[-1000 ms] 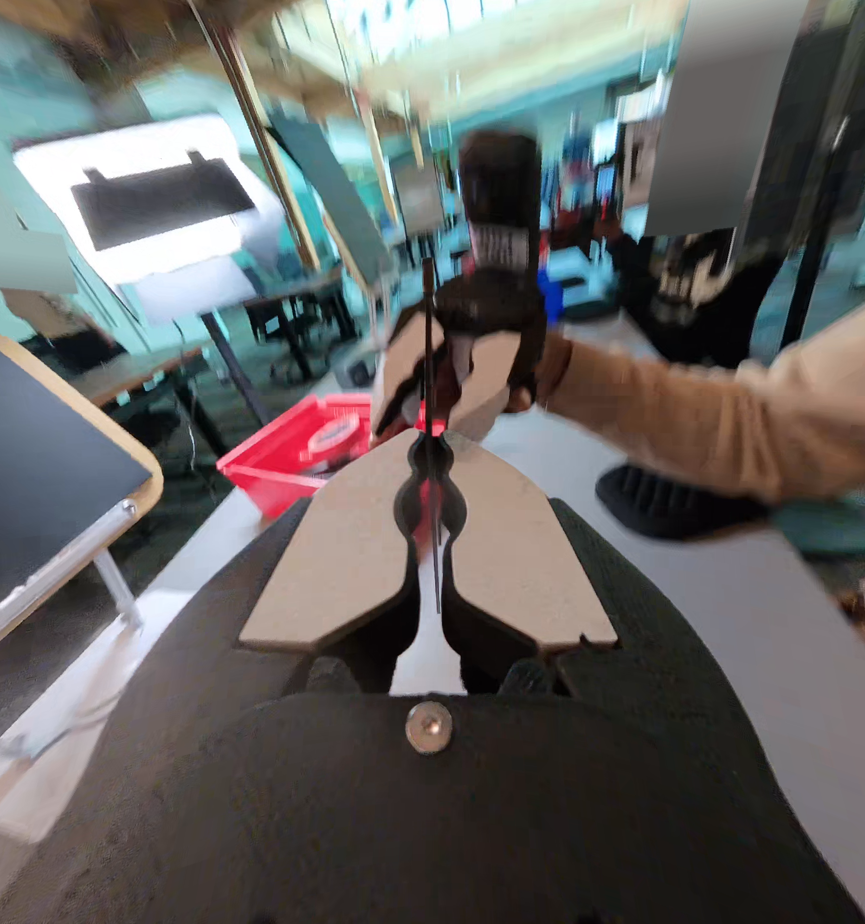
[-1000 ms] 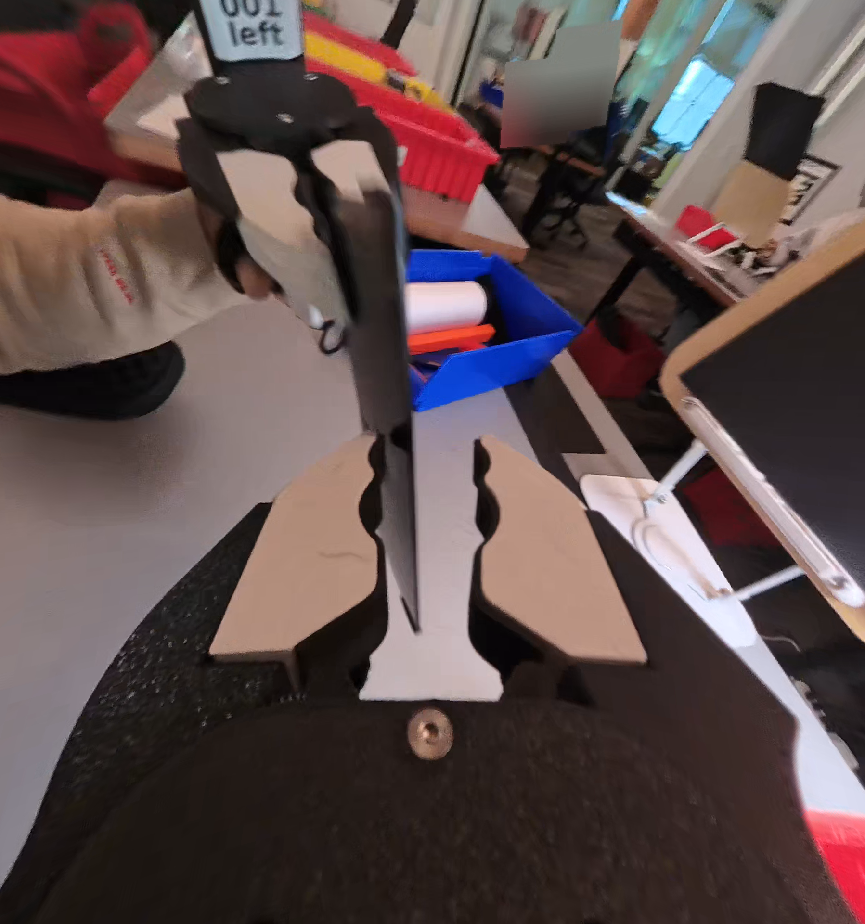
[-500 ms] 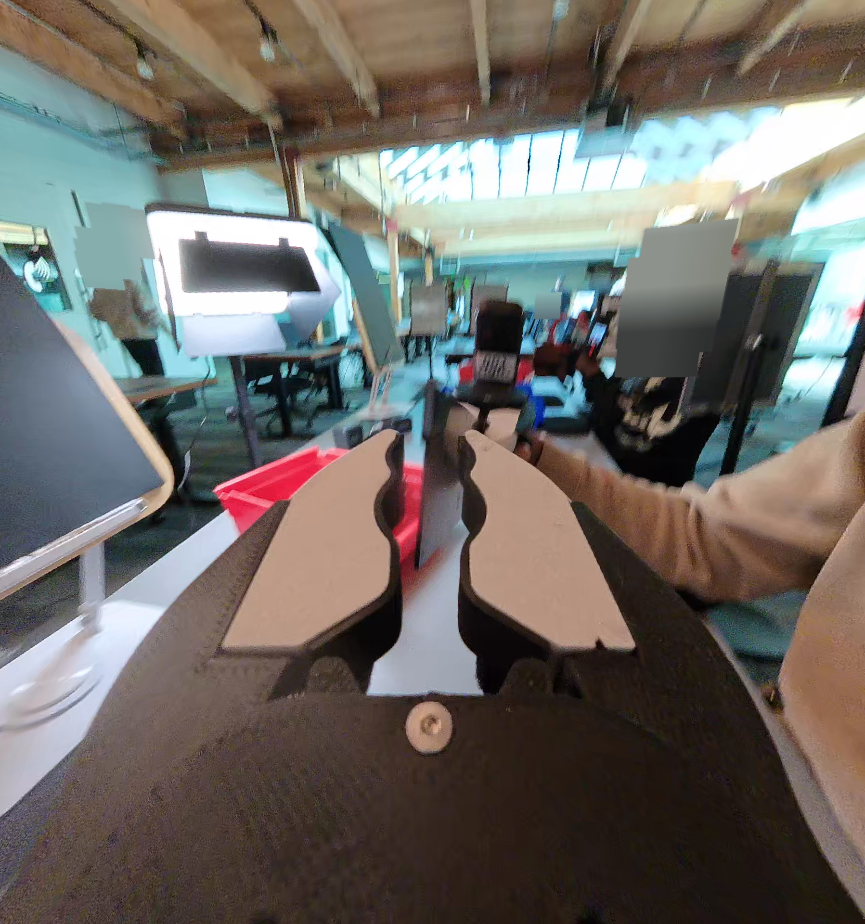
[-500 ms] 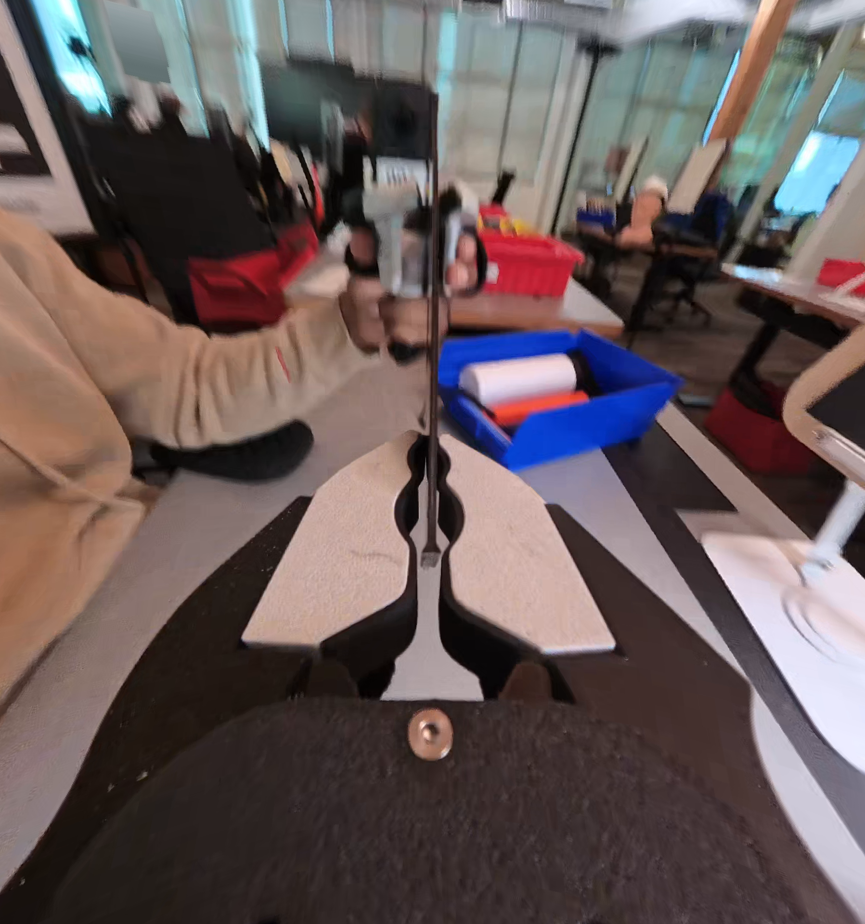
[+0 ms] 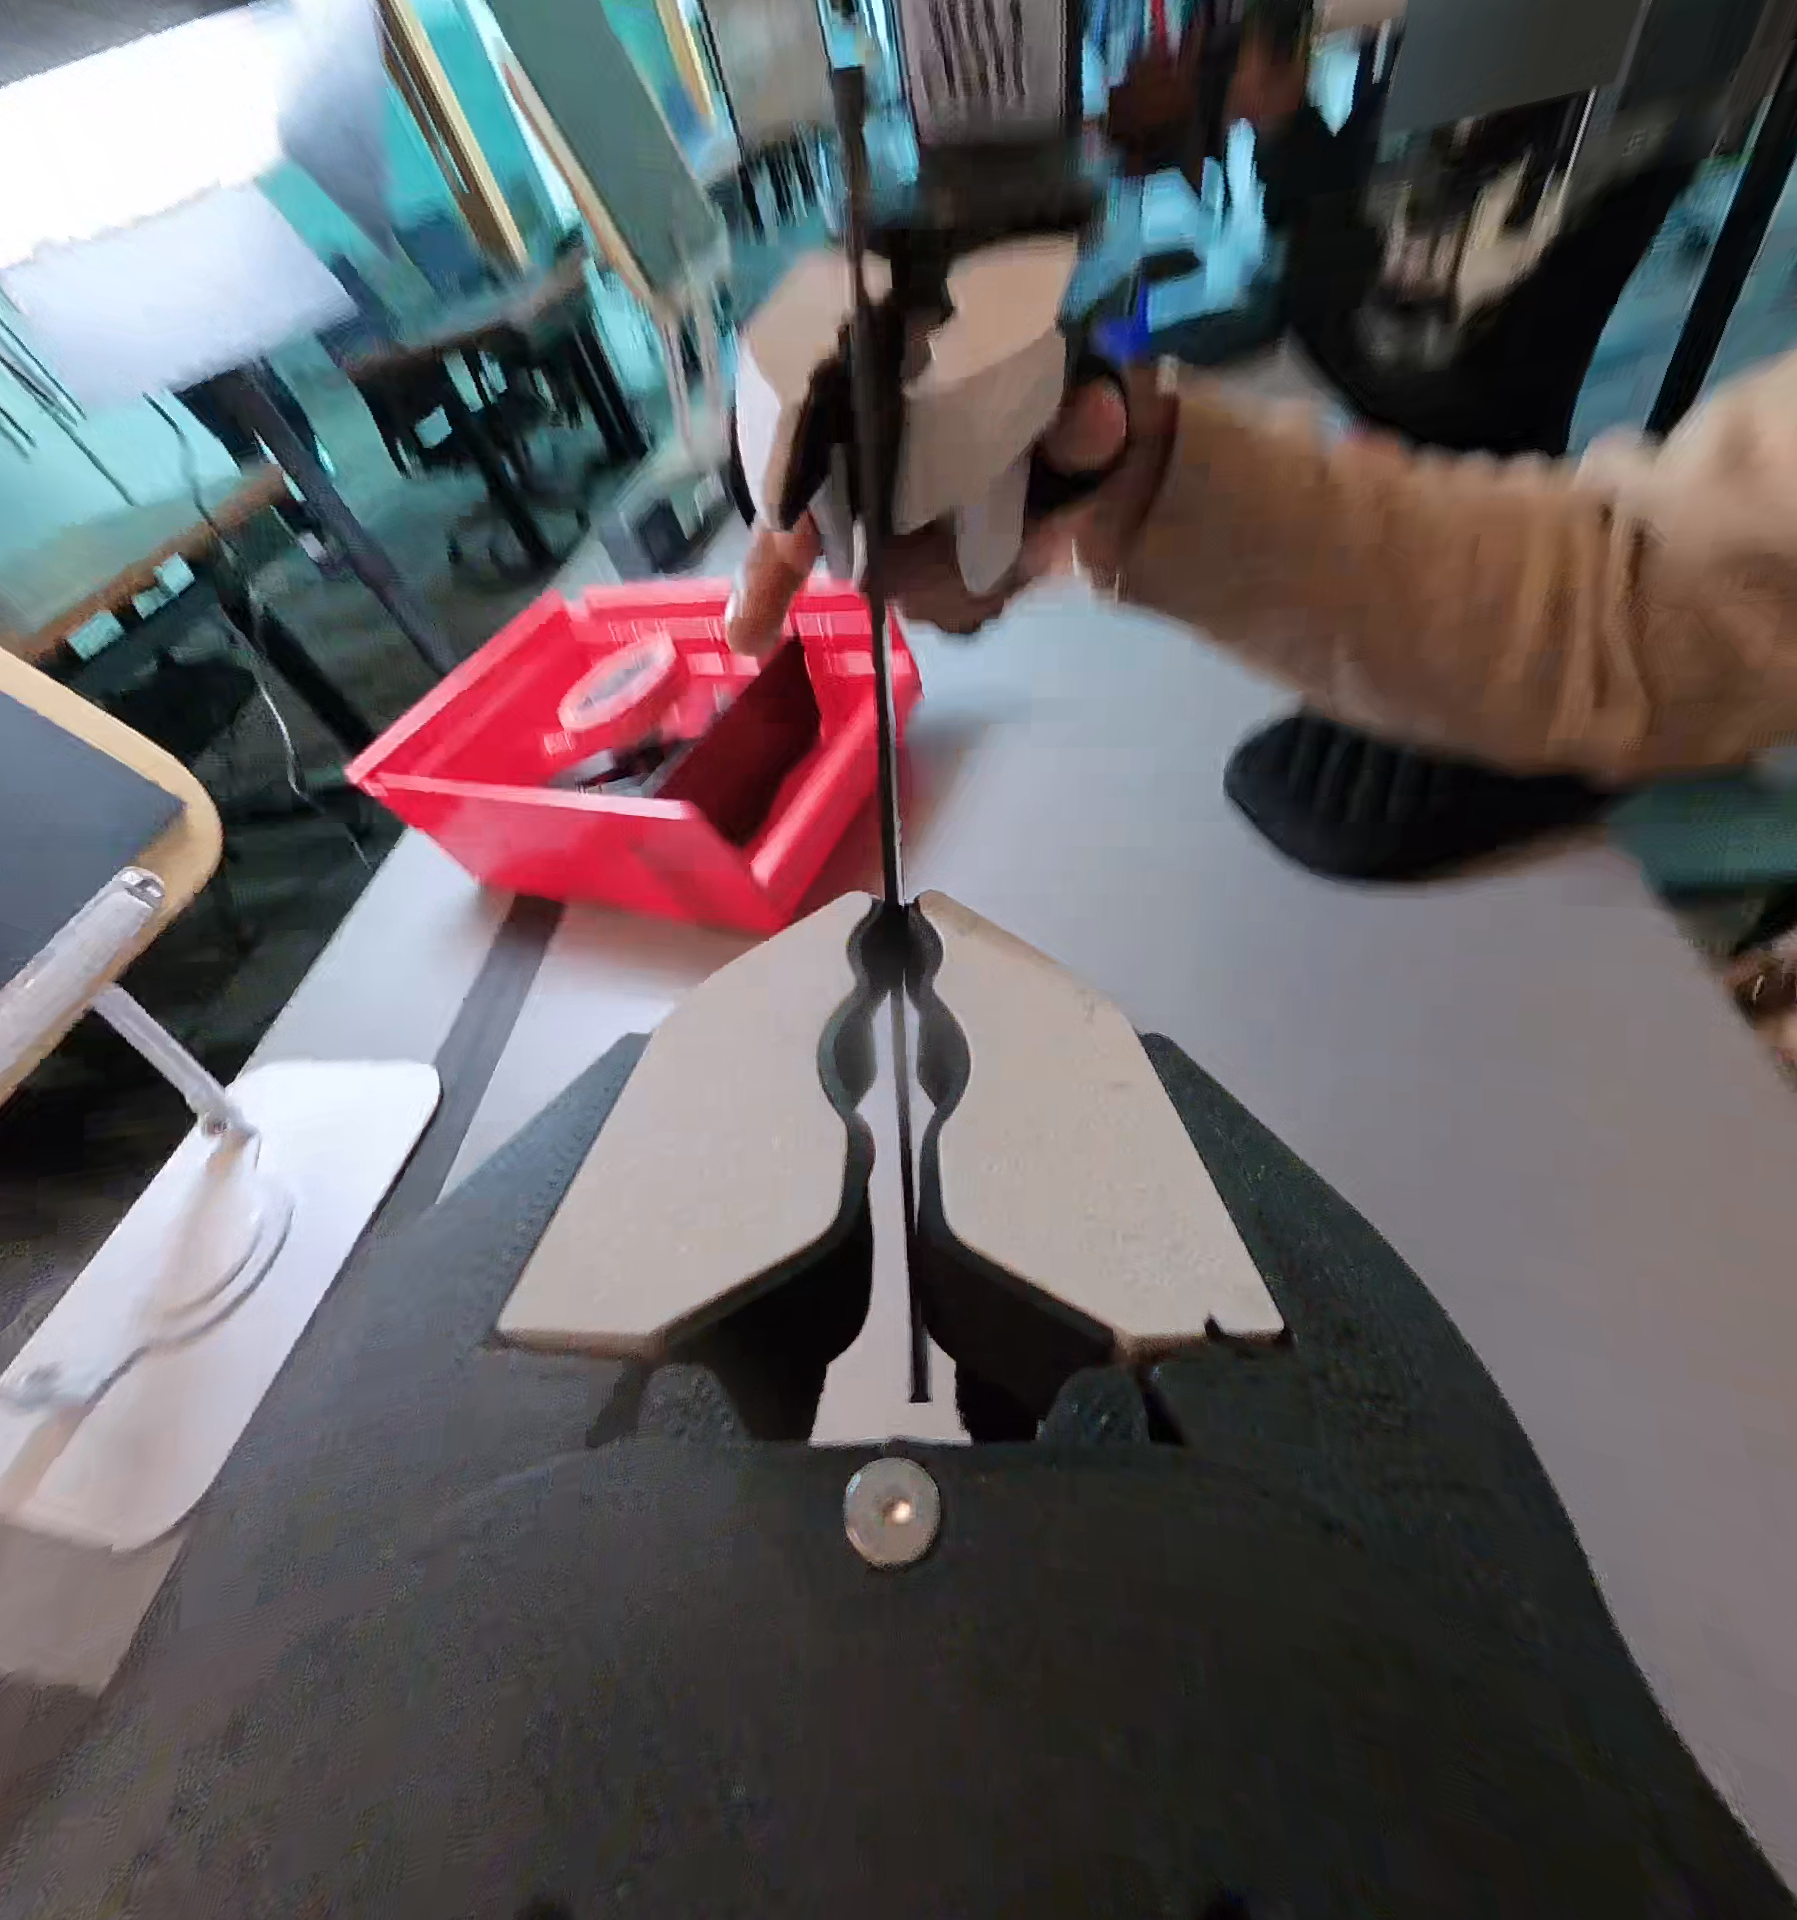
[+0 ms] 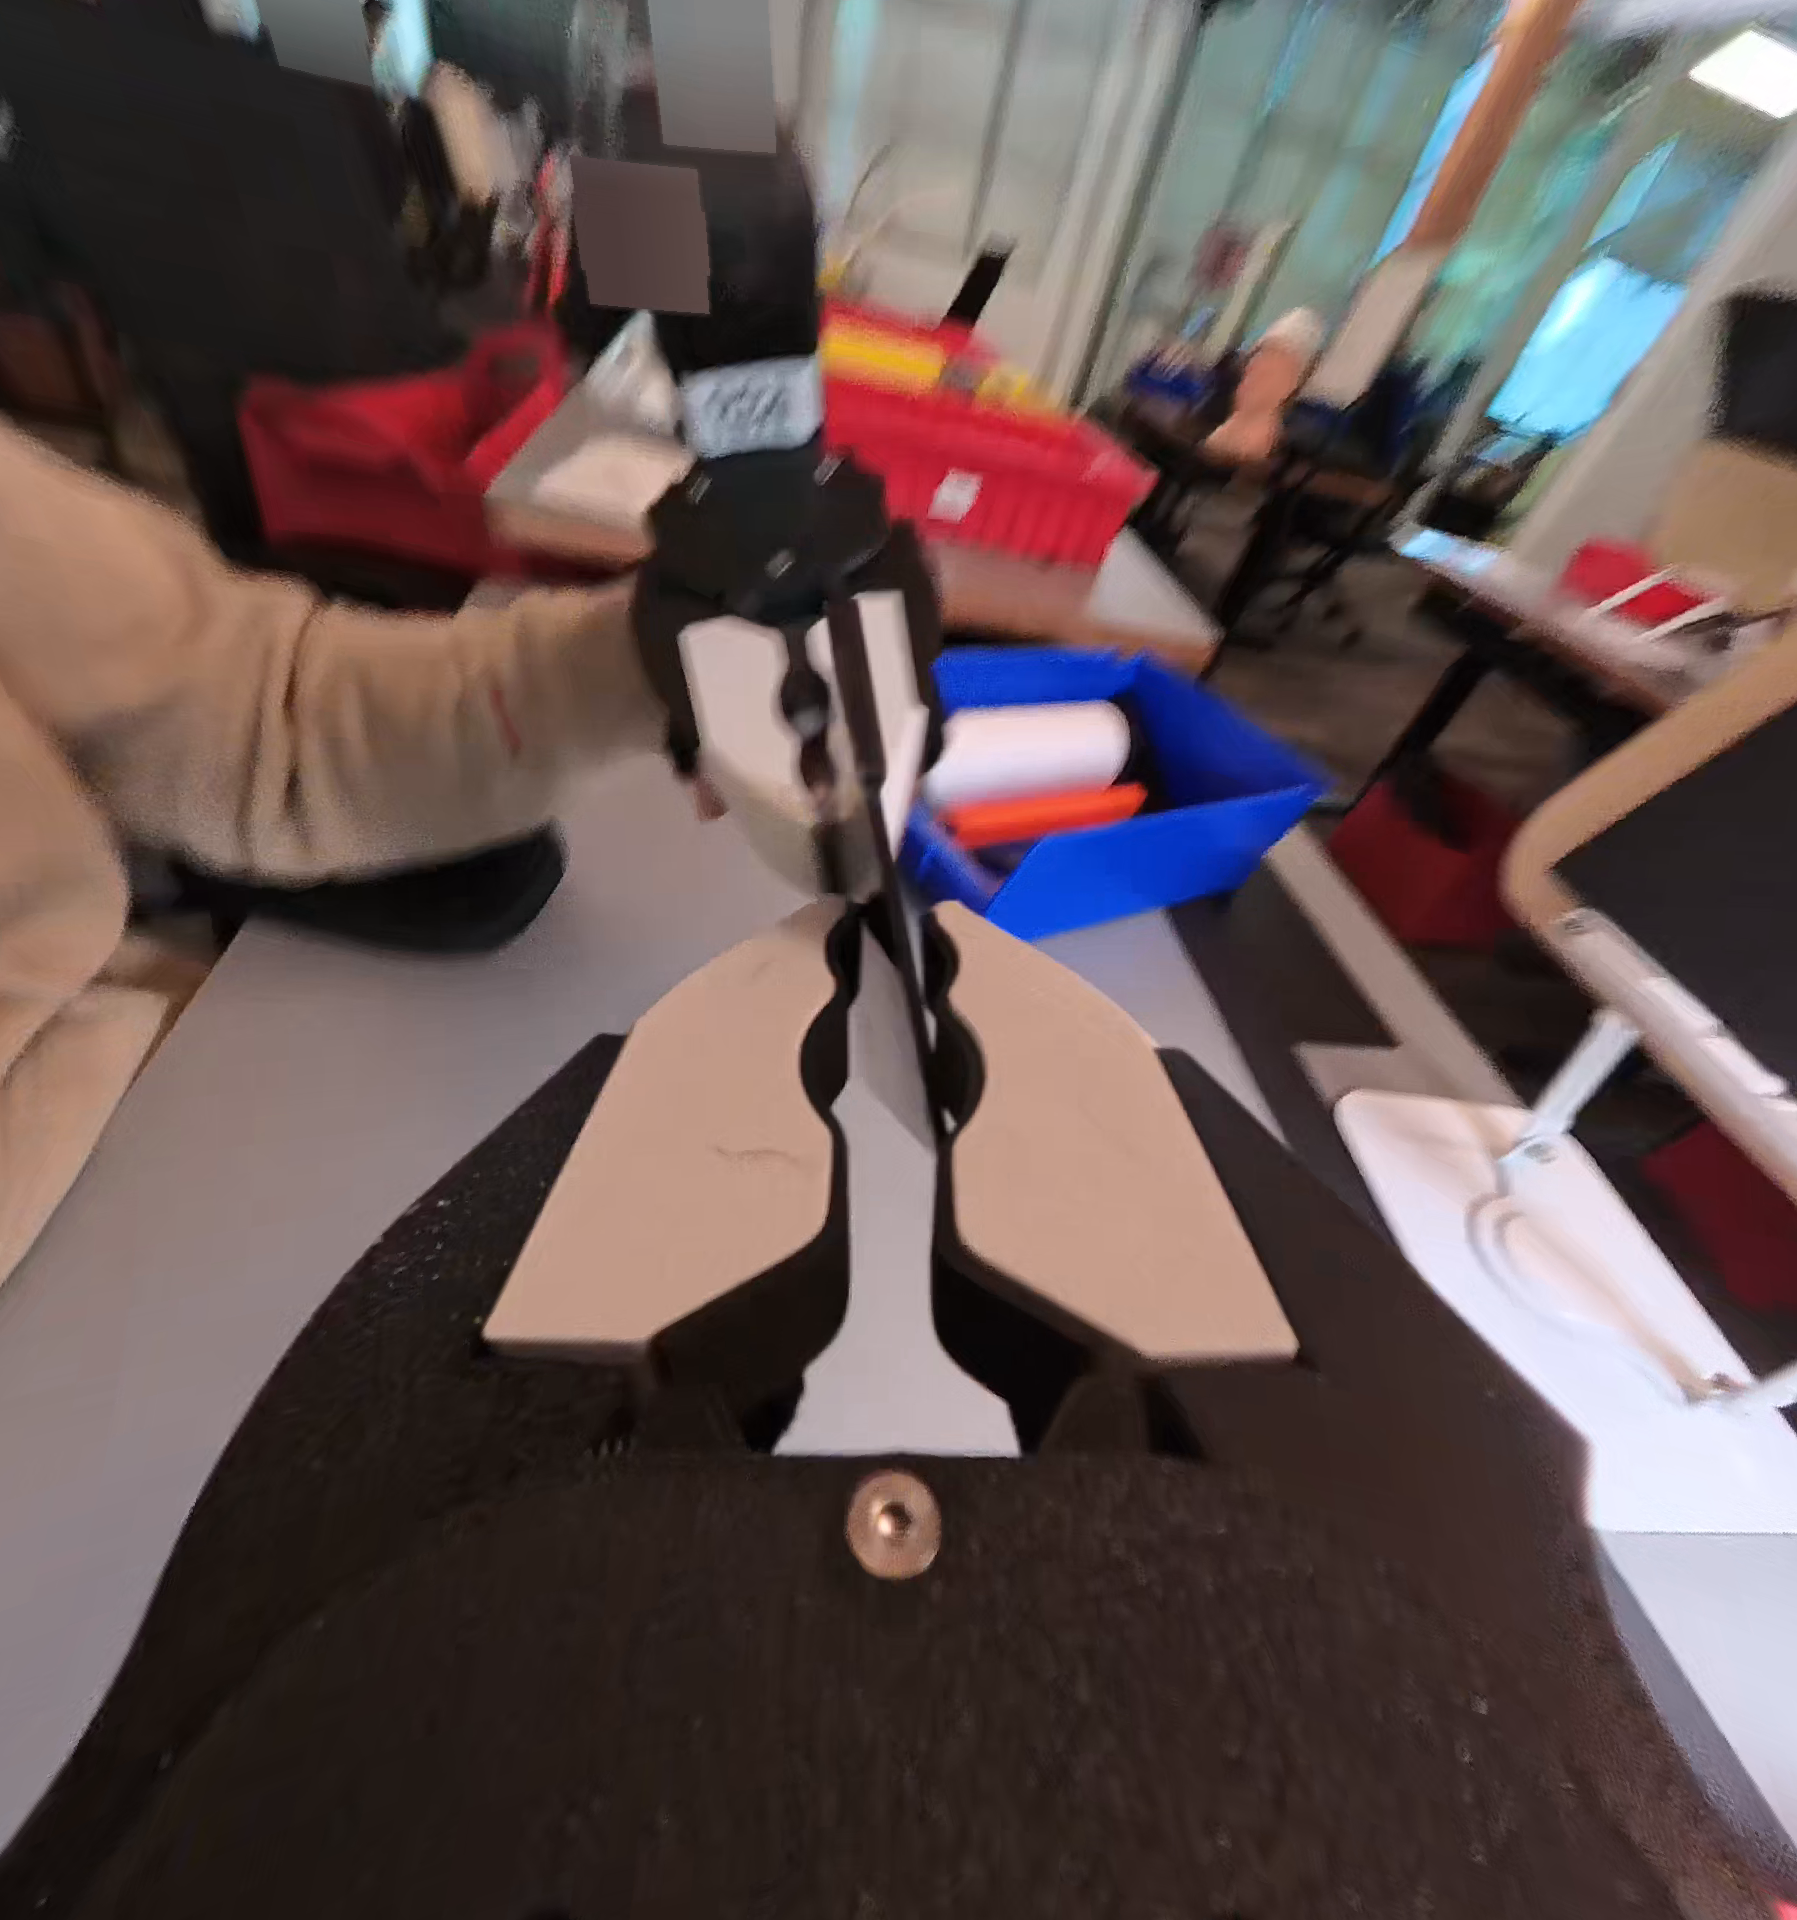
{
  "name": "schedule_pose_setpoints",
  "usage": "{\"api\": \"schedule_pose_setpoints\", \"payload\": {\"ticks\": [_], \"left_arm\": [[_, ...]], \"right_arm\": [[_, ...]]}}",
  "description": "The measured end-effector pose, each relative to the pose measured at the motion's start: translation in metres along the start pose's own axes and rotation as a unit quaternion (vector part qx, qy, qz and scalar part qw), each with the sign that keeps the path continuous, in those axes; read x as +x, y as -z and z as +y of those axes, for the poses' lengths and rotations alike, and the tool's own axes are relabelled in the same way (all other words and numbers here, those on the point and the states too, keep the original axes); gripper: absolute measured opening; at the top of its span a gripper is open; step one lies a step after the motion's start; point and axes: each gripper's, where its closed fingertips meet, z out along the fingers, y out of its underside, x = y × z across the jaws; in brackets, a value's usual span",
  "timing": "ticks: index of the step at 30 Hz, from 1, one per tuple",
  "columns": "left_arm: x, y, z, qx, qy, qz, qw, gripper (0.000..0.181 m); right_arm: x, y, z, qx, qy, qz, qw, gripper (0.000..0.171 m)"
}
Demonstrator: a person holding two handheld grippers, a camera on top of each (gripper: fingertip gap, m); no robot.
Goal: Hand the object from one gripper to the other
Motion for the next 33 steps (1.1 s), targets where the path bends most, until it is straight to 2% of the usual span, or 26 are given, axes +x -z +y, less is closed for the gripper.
{"api": "schedule_pose_setpoints", "payload": {"ticks": [3,5,7,8,9,10,12,16,19,20,22,23,26,28,30,31,33], "left_arm": [[-0.021,0.028,-0.039,0.155,0.057,-0.033,0.986,0.002],[-0.022,0.042,-0.059,0.245,0.106,-0.006,0.964,0.002],[-0.018,0.038,-0.067,0.281,0.134,0.017,0.950,0.002],[-0.017,0.032,-0.066,0.283,0.145,0.024,0.948,0.002],[-0.013,0.024,-0.064,0.277,0.151,0.036,0.948,0.003],[-0.011,0.021,-0.063,0.279,0.154,0.043,0.947,0.003],[-0.012,0.020,-0.061,0.263,0.149,0.039,0.952,0.004],[-0.014,0.036,-0.064,0.228,0.126,0.014,0.965,0.025],[-0.008,0.038,-0.064,0.197,0.094,0.002,0.976,0.037],[-0.006,0.035,-0.063,0.182,0.080,-0.002,0.980,0.037],[-0.009,0.030,-0.058,0.154,0.051,-0.037,0.986,0.009],[-0.009,0.028,-0.056,0.143,0.046,-0.042,0.988,0.007],[-0.011,0.029,-0.055,0.137,0.078,-0.029,0.987,0.003],[-0.012,0.027,-0.048,0.123,0.083,-0.024,0.989,0.002],[-0.007,0.020,-0.043,0.115,0.095,0.001,0.989,0.002],[-0.001,0.014,-0.041,0.110,0.102,0.022,0.988,0.002],[0.009,0.001,-0.036,0.097,0.105,0.049,0.989,0.002]], "right_arm": [[0.024,0.018,-0.024,0.109,-0.048,0.042,0.992,0.035],[0.027,0.012,-0.016,0.119,-0.073,0.031,0.990,0.045],[0.016,-0.012,-0.010,0.117,-0.085,-0.001,0.990,0.049],[0.006,-0.025,-0.009,0.119,-0.084,-0.022,0.989,0.047],[-0.003,-0.036,-0.010,0.123,-0.078,-0.036,0.989,0.032],[-0.010,-0.043,-0.009,0.120,-0.067,-0.047,0.989,0.003],[-0.012,-0.046,-0.006,0.097,-0.065,-0.048,0.992,0.002],[-0.010,-0.026,0.009,0.024,-0.041,-0.051,0.998,0.002],[-0.014,-0.031,0.031,-0.039,-0.043,-0.061,0.996,0.002],[-0.018,-0.038,0.038,-0.053,-0.045,-0.069,0.995,0.002],[-0.028,-0.055,0.053,-0.083,-0.045,-0.089,0.992,0.002],[-0.032,-0.061,0.058,-0.091,-0.046,-0.096,0.990,0.002],[-0.021,-0.065,0.058,-0.077,-0.045,-0.065,0.994,0.005],[-0.013,-0.053,0.039,-0.038,-0.046,-0.044,0.997,0.030],[-0.007,-0.038,0.012,0.017,-0.046,-0.028,0.998,0.040],[-0.007,-0.031,-0.002,0.051,-0.045,-0.025,0.997,0.040],[-0.012,-0.023,-0.019,0.090,-0.045,-0.035,0.994,0.025]]}}
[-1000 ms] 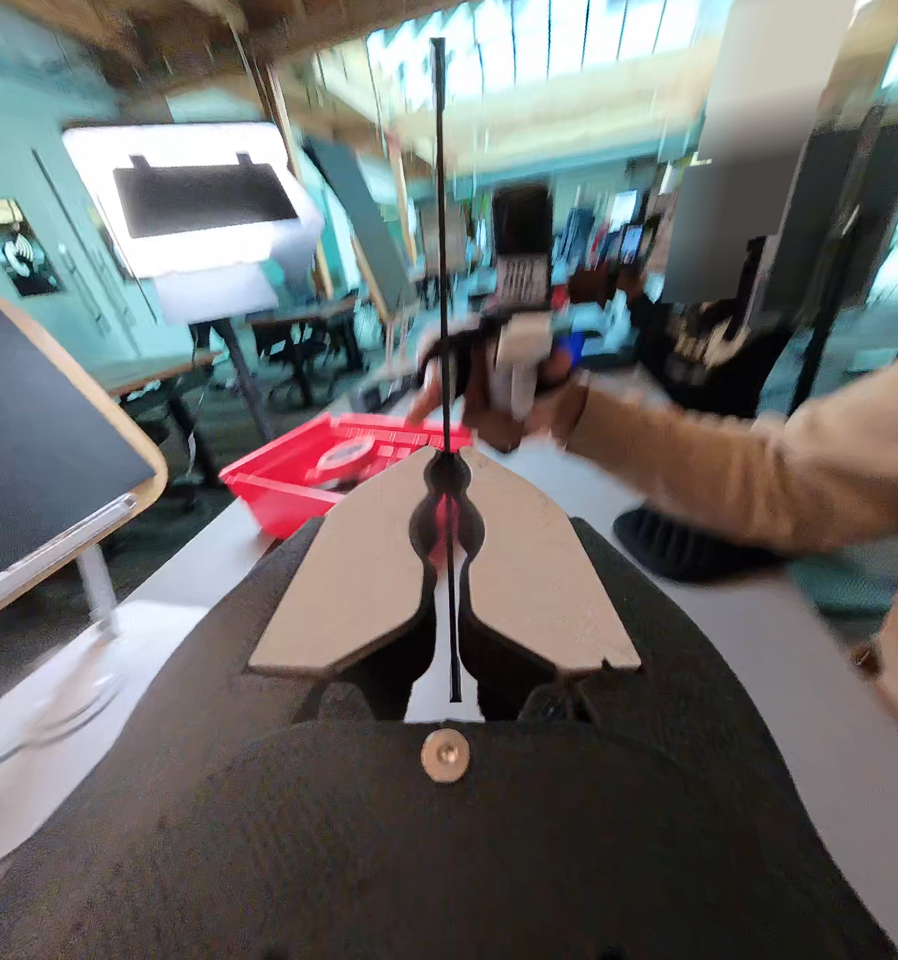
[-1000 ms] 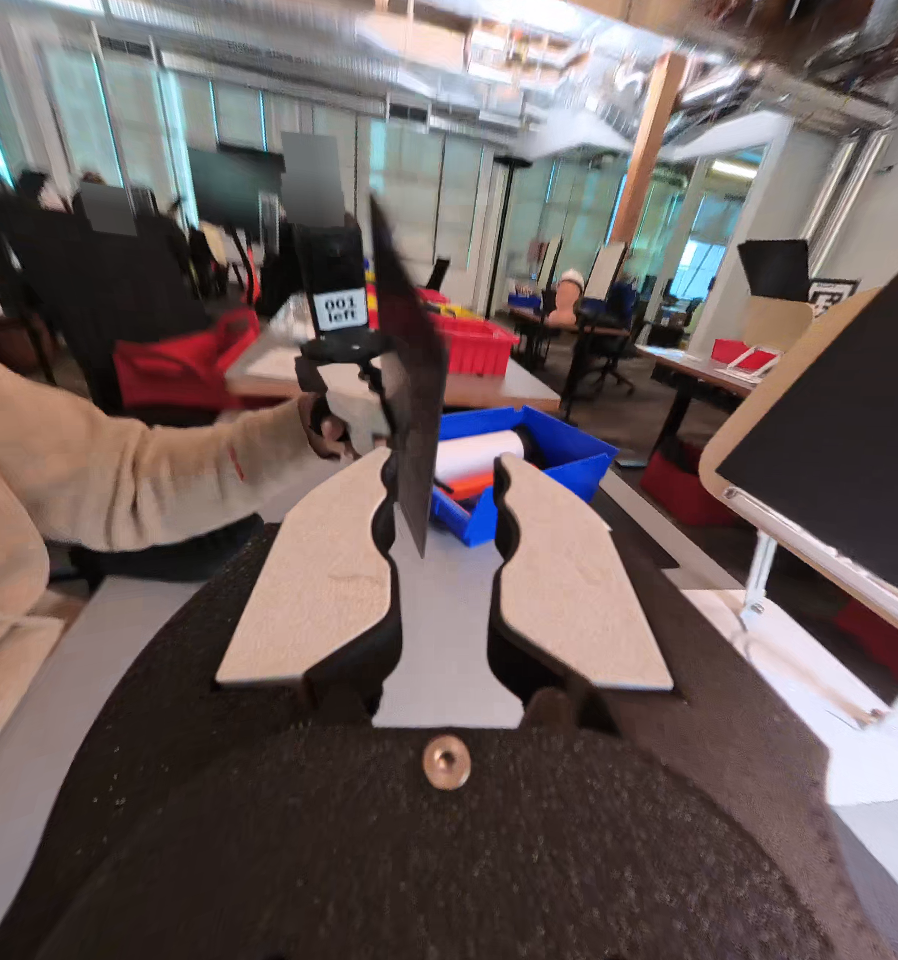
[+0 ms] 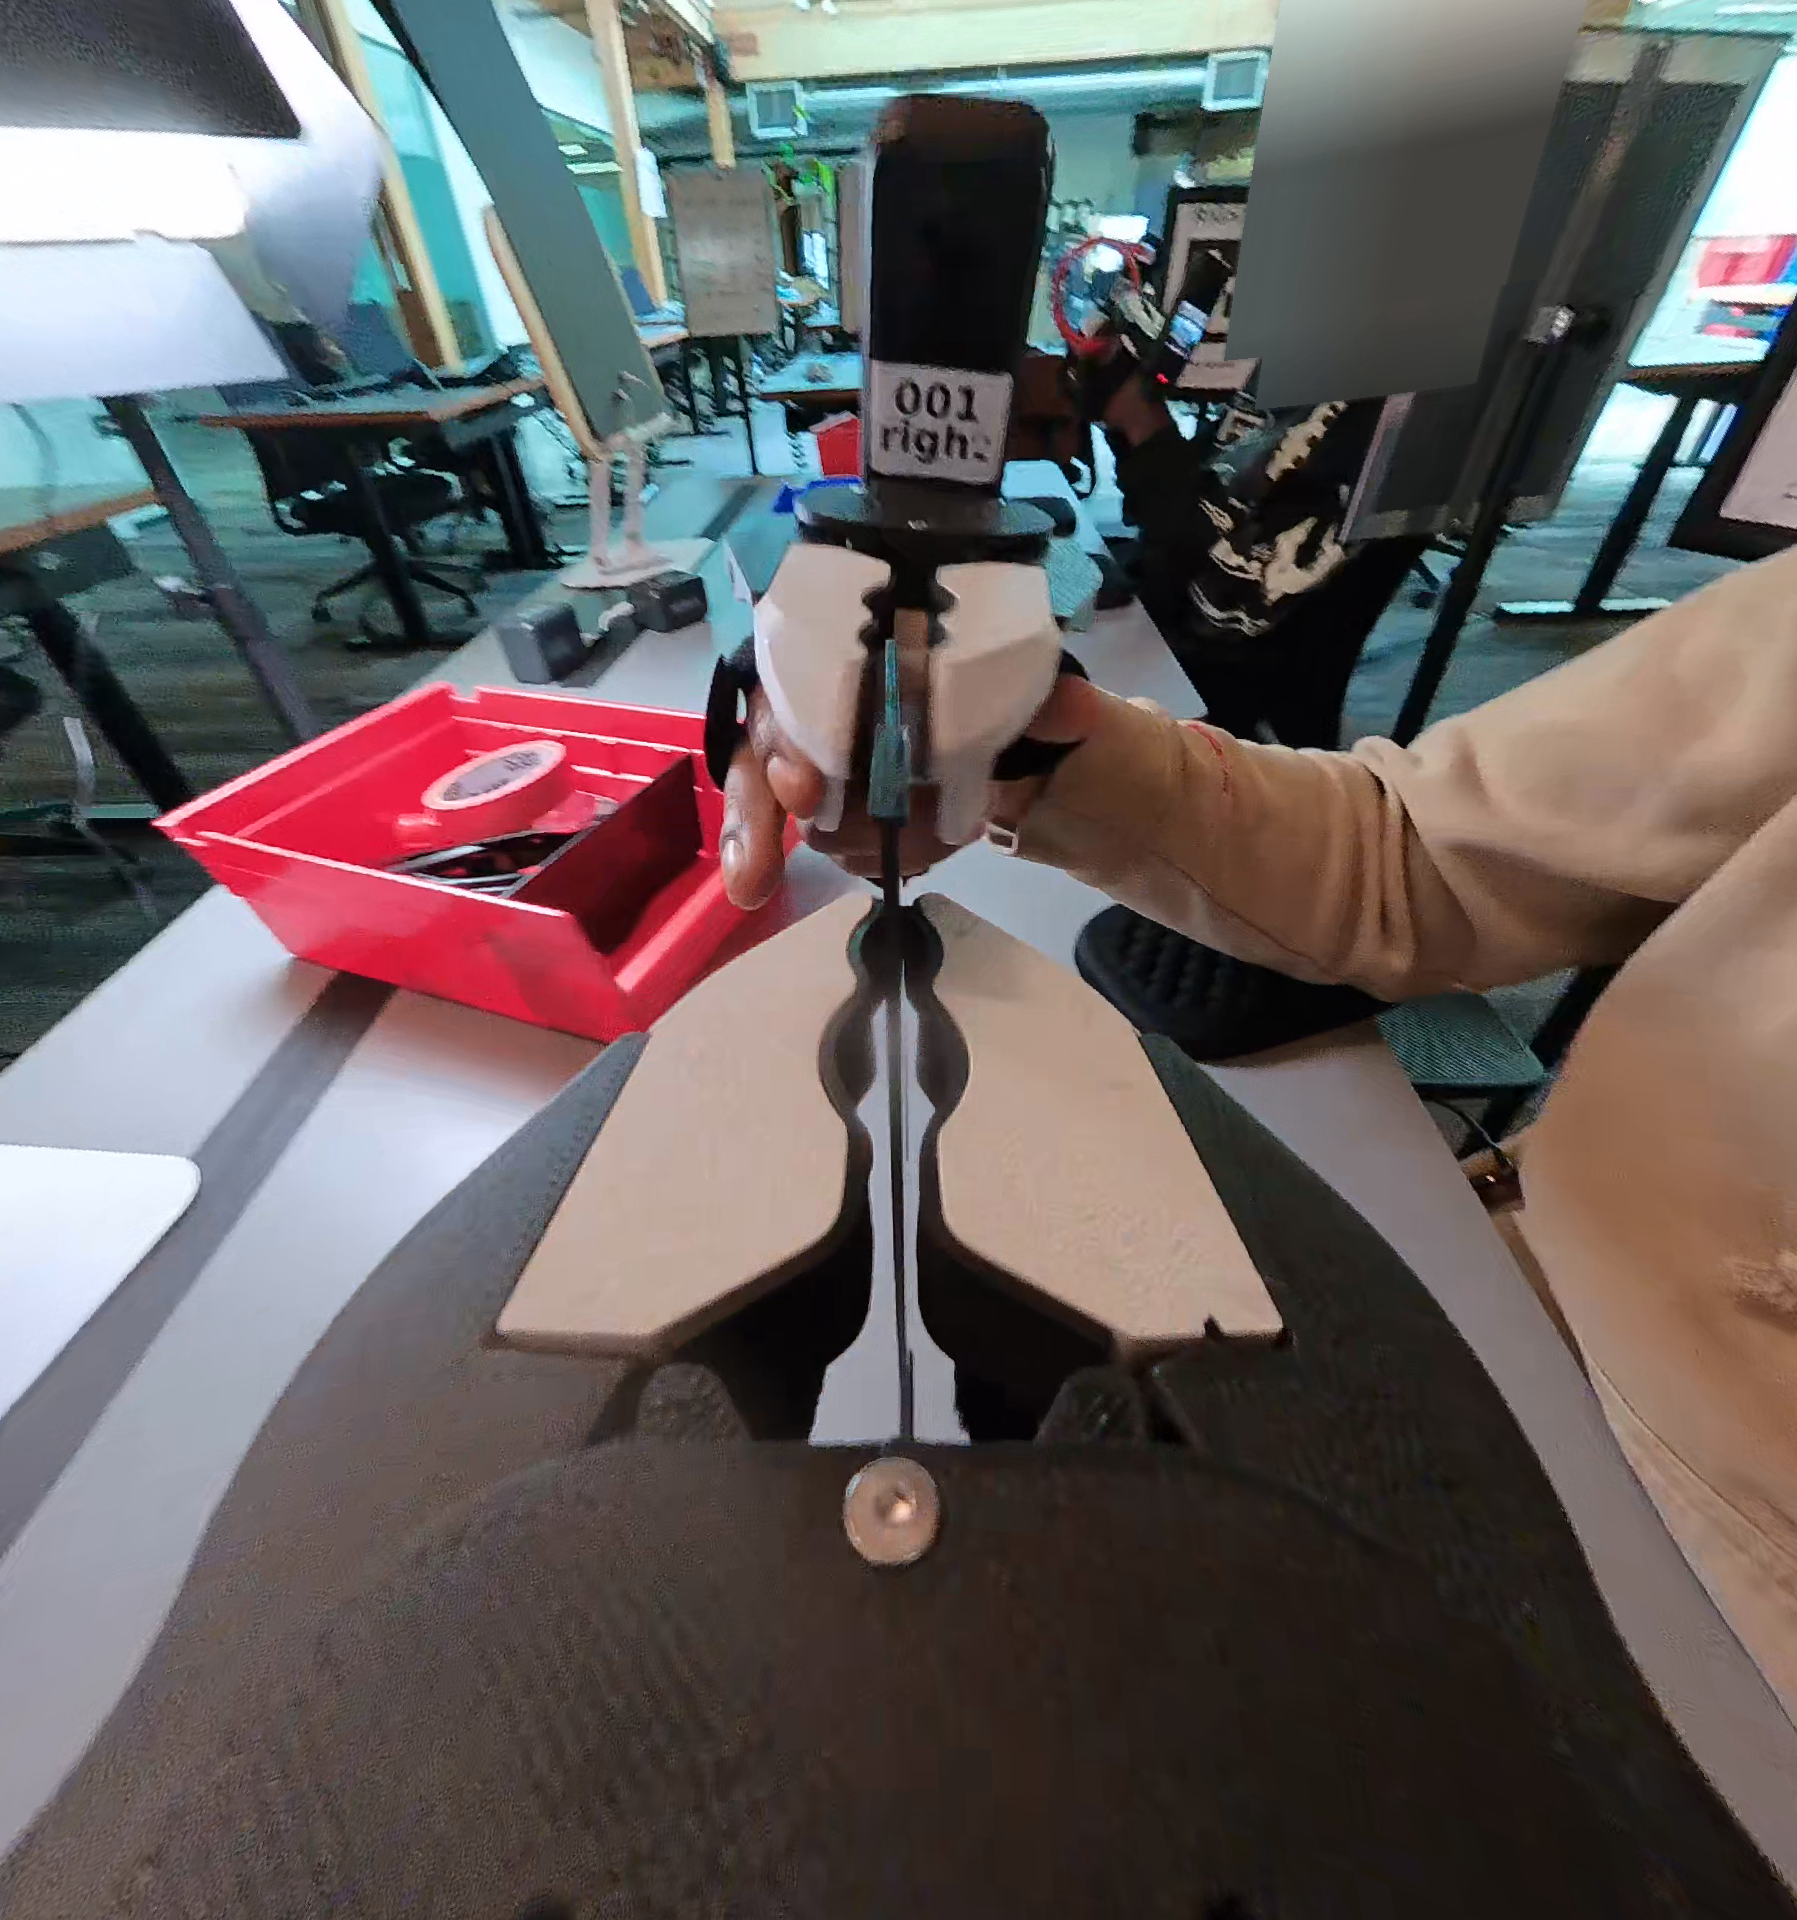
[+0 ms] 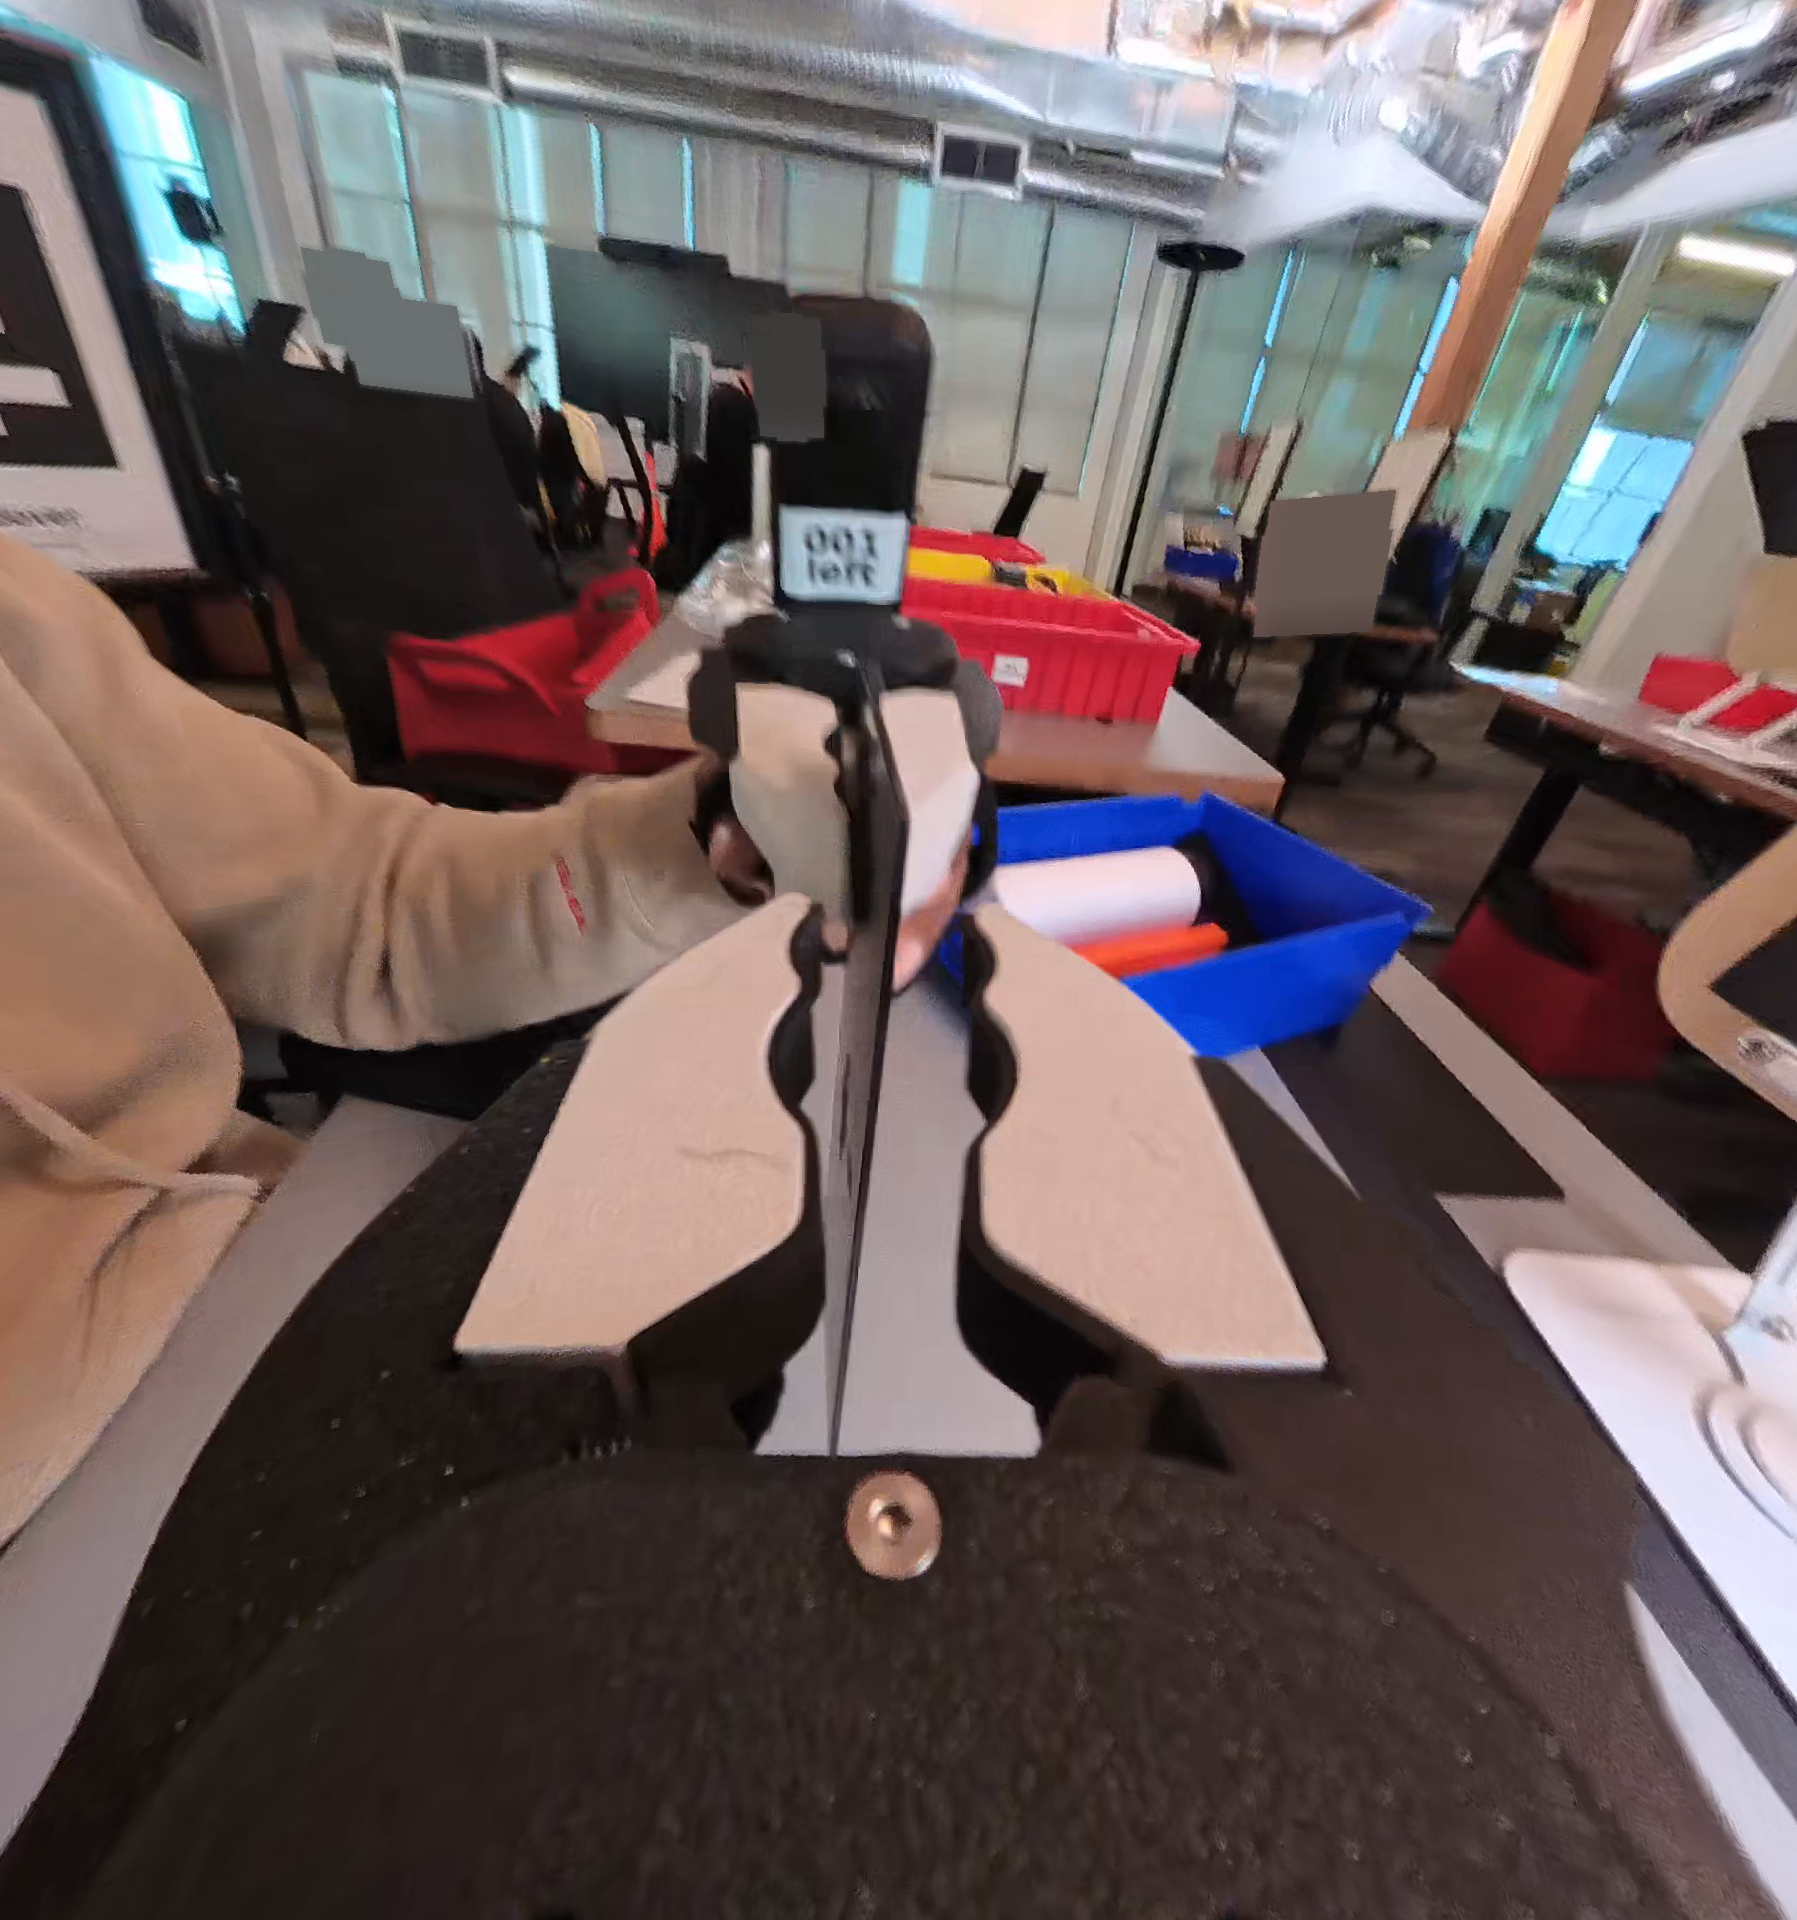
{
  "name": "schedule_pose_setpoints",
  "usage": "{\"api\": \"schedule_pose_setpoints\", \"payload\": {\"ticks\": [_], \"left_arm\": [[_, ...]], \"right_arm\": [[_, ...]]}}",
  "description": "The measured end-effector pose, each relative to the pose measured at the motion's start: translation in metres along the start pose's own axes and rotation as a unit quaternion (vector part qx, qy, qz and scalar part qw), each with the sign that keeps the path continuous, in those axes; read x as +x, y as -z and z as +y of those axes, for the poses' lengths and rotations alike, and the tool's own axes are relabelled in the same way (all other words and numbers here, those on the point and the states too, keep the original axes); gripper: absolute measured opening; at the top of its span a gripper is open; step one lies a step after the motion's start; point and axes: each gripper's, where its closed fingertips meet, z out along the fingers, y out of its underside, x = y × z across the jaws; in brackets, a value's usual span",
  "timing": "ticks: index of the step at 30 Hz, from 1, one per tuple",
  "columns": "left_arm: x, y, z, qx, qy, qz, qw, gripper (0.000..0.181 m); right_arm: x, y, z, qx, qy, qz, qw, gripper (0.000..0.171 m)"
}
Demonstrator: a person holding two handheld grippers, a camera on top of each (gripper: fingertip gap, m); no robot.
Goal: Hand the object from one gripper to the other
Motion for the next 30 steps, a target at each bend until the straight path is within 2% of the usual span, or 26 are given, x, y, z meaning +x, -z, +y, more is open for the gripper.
{"api": "schedule_pose_setpoints", "payload": {"ticks": [1,2,4,6,7,9,11,14,16,18,19,21,22,23,24,26,28,30], "left_arm": [[0.003,-0.005,0.004,-0.007,0.001,0.008,1.000,0.002],[0.004,-0.009,0.008,-0.013,0.002,0.012,1.000,0.003],[0.001,-0.007,0.009,-0.013,0.001,0.006,1.000,0.004],[-0.001,0.003,-0.004,0.017,-0.007,-0.009,1.000,0.017],[-0.001,0.009,-0.011,0.028,-0.010,-0.012,0.999,0.018],[0.001,0.016,-0.017,0.032,-0.021,-0.019,0.999,0.016],[0.001,0.016,-0.012,0.009,-0.036,-0.025,0.999,0.005],[0.000,0.018,-0.013,-0.001,-0.037,-0.027,0.999,0.004],[0.001,0.021,-0.020,0.011,-0.039,-0.031,0.999,0.004],[0.004,0.026,-0.026,0.025,-0.027,-0.021,0.999,0.004],[0.004,0.028,-0.029,0.033,-0.020,-0.016,0.999,0.004],[0.002,0.030,-0.034,0.048,-0.011,-0.023,0.999,0.004],[-0.001,0.030,-0.035,0.056,-0.012,-0.029,0.998,0.004],[-0.003,0.031,-0.037,0.069,-0.014,-0.034,0.997,0.005],[-0.005,0.032,-0.040,0.085,-0.012,-0.038,0.996,0.006],[-0.003,0.030,-0.037,0.094,0.001,-0.022,0.995,0.030],[-0.003,0.021,-0.020,0.059,0.013,-0.001,0.998,0.026],[-0.004,0.011,-0.010,0.043,0.011,0.003,0.999,0.009]], "right_arm": [[-0.004,-0.001,-0.002,0.005,0.004,-0.008,1.000,0.010],[-0.007,-0.003,-0.001,0.001,0.010,-0.015,1.000,0.003],[-0.009,-0.004,0.003,-0.014,0.004,-0.025,1.000,0.002],[-0.006,-0.001,0.002,-0.011,0.010,-0.019,1.000,0.002],[-0.007,0.000,0.003,-0.009,0.002,-0.024,1.000,0.002],[-0.004,-0.002,0.007,-0.016,-0.004,-0.023,1.000,0.002],[-0.006,-0.007,0.011,-0.016,-0.006,-0.029,0.999,0.001],[-0.007,-0.013,0.010,0.002,-0.014,-0.029,0.999,0.002],[-0.004,-0.014,0.006,0.018,-0.011,-0.015,1.000,0.004],[-0.005,-0.014,0.016,-0.007,-0.008,-0.024,1.000,0.029],[-0.005,-0.014,0.024,-0.022,-0.018,-0.033,0.999,0.035],[-0.007,-0.018,0.036,-0.032,-0.028,-0.051,0.998,0.026],[-0.011,-0.021,0.040,-0.038,-0.026,-0.061,0.997,0.009],[-0.011,-0.024,0.041,-0.039,-0.023,-0.057,0.997,0.002],[-0.009,-0.026,0.040,-0.037,-0.023,-0.051,0.998,0.002],[-0.011,-0.024,0.032,-0.020,-0.032,-0.057,0.998,0.001],[-0.008,-0.018,0.017,0.012,-0.034,-0.048,0.998,0.002],[-0.007,-0.013,0.007,0.031,-0.040,-0.046,0.998,0.002]]}}
